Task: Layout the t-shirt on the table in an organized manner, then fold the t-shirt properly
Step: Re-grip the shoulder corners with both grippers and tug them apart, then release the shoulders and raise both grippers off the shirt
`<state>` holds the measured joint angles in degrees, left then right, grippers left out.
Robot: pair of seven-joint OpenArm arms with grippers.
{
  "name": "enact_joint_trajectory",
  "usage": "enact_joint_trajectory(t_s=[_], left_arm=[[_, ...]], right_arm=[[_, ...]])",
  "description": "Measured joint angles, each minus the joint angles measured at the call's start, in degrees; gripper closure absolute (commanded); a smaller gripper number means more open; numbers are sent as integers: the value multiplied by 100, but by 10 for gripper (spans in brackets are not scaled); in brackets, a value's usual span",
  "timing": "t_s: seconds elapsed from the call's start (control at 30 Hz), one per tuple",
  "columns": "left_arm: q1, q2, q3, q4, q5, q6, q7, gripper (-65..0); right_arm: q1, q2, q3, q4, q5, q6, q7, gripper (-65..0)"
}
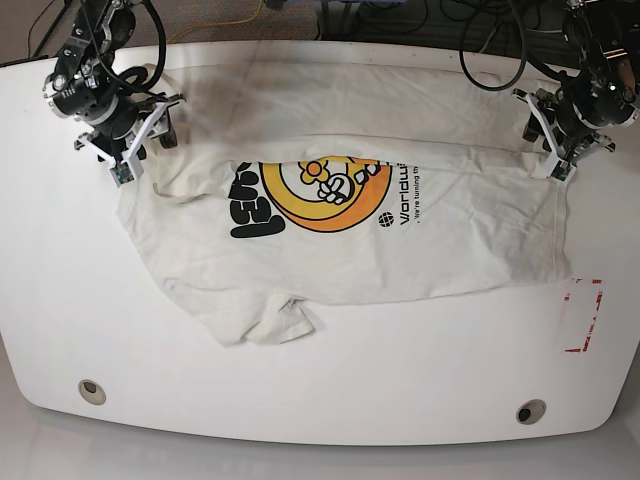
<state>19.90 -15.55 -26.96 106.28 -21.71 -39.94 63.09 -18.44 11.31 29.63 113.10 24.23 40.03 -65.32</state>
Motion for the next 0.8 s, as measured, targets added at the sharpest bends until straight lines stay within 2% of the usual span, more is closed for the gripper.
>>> enact_joint_trajectory(t_s=[0.1, 0.23, 0.47, 0.63, 0.8], left_arm=[[52, 44, 0, -2, 13, -7, 31, -225], [92, 42, -46, -9, 15, -2, 22, -247], [142, 39, -291, -9, 59, 2, 42, -249], [120, 44, -256, -9, 2, 0, 22, -249], [125, 44, -256, -9, 7, -2, 26, -249]], right_arm=[[-225, 15, 13, -2, 2, 2, 247, -515], [-466, -17, 258, 0, 48, 24, 415, -590], [-533, 4, 815, -87, -28, -35, 417, -591], [-459, -4, 1019, -595, 35, 7, 522, -591], [-466, 31, 1071, -1224, -20, -24, 905, -590]])
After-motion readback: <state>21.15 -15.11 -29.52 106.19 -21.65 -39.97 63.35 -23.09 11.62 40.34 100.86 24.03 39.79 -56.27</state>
